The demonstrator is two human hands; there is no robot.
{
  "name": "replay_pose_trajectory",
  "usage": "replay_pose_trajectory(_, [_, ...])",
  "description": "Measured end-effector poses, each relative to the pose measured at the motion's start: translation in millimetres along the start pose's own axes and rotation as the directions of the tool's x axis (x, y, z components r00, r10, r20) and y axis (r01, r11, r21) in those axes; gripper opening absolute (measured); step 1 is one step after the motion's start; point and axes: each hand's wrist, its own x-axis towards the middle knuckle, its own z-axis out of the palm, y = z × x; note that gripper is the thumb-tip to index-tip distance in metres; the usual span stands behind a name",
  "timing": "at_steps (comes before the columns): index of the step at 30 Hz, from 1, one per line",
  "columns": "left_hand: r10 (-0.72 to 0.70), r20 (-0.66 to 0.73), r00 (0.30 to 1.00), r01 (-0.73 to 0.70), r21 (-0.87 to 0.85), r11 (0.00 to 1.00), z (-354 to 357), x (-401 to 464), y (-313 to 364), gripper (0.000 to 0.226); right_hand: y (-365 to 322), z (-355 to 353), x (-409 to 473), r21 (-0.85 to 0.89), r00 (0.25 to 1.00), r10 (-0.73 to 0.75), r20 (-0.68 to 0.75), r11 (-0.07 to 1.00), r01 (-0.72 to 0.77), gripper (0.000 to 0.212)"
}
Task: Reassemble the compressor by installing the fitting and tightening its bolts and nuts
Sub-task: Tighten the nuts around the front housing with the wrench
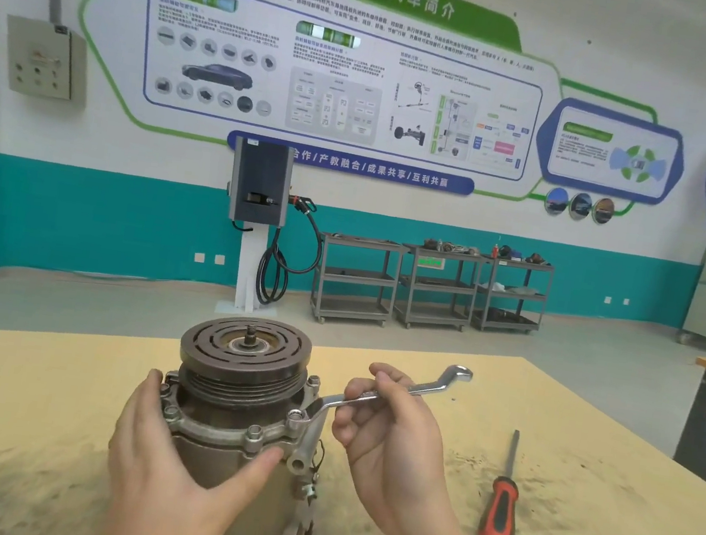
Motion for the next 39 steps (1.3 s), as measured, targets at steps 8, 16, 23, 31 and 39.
replay_pose_trajectory(8, [-0.004, -0.035, 0.999, 0.005, 0.032, 0.999, -1.3, -0.1, -4.5, 0.139, 20.9, 3.9, -20.2, -0.093, 0.922, -0.386, -0.034, 0.92, 0.381, 0.015])
replay_pose_trajectory(16, [0.041, -0.046, 0.998, -0.039, 0.056, 0.998, 2.7, -1.0, -7.9, 0.136, 37.0, 15.1, -39.2, -0.413, 0.682, -0.685, 0.257, 0.56, 0.719, 0.017])
replay_pose_trajectory(23, [0.027, -0.063, 0.998, -0.02, 0.102, 0.995, -3.1, 4.4, -12.9, 0.118, 19.4, 23.1, -44.1, -0.376, 0.674, -0.661, 0.33, 0.563, 0.736, 0.015])
replay_pose_trajectory(31, [0.015, 0.14, 0.99, 0.006, -0.149, 0.989, -21.5, 21.7, -40.8, 0.105, 4.8, 18.5, -19.3, -0.017, 0.997, -0.072, -0.039, 0.997, 0.071, 0.014])
replay_pose_trajectory(39, [0.016, 0.13, 0.991, 0.014, -0.227, 0.974, -20.2, 20.1, -31.1, 0.082, 1.7, 13.1, -8.8, 0.022, 0.992, 0.113, 0.051, 0.993, -0.115, 0.012])
